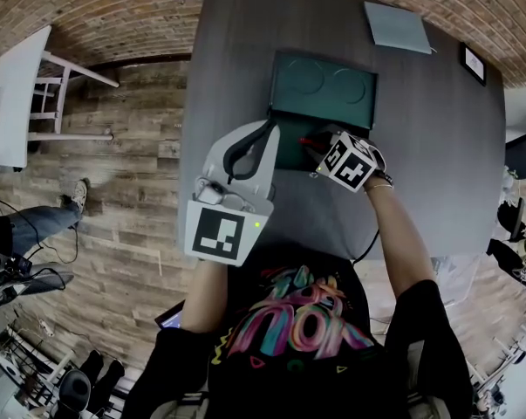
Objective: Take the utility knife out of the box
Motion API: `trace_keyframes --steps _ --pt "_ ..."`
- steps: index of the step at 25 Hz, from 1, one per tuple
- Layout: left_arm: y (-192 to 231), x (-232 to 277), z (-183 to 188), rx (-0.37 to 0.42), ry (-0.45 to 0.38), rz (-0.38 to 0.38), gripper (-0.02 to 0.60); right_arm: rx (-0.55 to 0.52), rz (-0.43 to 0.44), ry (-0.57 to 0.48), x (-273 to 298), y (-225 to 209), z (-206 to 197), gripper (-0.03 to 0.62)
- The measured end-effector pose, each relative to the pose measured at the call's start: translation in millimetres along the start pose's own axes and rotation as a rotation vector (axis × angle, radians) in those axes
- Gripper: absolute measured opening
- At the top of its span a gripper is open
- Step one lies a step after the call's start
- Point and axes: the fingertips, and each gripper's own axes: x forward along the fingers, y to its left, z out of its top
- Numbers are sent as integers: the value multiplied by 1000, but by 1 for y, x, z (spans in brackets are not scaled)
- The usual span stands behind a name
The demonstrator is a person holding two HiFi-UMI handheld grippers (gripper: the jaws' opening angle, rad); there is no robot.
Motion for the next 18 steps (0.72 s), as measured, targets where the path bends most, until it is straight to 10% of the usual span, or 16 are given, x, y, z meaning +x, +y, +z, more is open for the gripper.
trace_keyframes --steps 18 --pt "-4 -15 13 29 -30 17 2 -15 -102 -145 -42 -4 23 52"
